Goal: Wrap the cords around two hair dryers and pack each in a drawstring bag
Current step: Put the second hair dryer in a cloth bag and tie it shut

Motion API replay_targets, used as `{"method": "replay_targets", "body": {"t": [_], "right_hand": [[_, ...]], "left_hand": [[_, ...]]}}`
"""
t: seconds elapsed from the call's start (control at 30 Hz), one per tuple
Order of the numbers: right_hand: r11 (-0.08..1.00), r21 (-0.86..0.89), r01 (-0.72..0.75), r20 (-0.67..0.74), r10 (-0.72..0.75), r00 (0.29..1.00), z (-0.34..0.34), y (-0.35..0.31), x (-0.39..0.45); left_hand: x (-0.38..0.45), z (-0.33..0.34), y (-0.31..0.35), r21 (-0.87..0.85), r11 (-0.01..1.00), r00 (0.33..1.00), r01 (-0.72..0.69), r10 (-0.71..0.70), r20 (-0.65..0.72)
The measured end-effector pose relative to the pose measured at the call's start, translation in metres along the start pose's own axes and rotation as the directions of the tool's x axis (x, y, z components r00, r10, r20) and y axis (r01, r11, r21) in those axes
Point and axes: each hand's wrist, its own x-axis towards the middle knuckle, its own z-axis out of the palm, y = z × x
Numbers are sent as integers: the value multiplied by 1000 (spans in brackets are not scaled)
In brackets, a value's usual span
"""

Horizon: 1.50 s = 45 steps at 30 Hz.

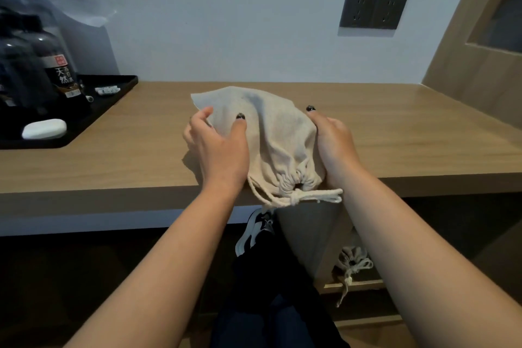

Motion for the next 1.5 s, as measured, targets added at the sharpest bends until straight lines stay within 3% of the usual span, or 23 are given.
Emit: {"method": "replay_targets", "body": {"t": [0.1,0.27,0.37,0.53,0.7,0.87,1.03,1.2,1.5], "right_hand": [[1000,2,12,35,-12,999,5,0,3],[999,34,19,111,-23,994,15,-4,5],[992,107,61,133,-75,988,18,-3,2],[967,217,135,177,-175,969,13,2,-10],[943,294,156,46,-177,983,14,6,-28],[902,324,286,-216,-224,950,10,19,-60],[885,343,315,-288,-220,932,-36,24,-91],[879,303,368,-334,-263,905,-98,31,-118],[887,259,383,-502,-215,838,-189,50,-145]], "left_hand": [[19,6,-8,-256,954,987,158,-147,63],[33,11,-15,-283,925,959,254,-204,196],[34,8,-16,-235,944,956,230,-175,235],[24,-1,-14,-320,926,955,200,-110,277],[10,-11,-7,-405,891,948,204,-77,308],[-12,-13,-3,-448,862,930,236,-67,361],[-60,1,-1,-475,833,907,285,-74,414],[-107,29,2,-443,831,855,335,-71,514],[-172,96,6,-340,828,714,447,-101,693]]}}
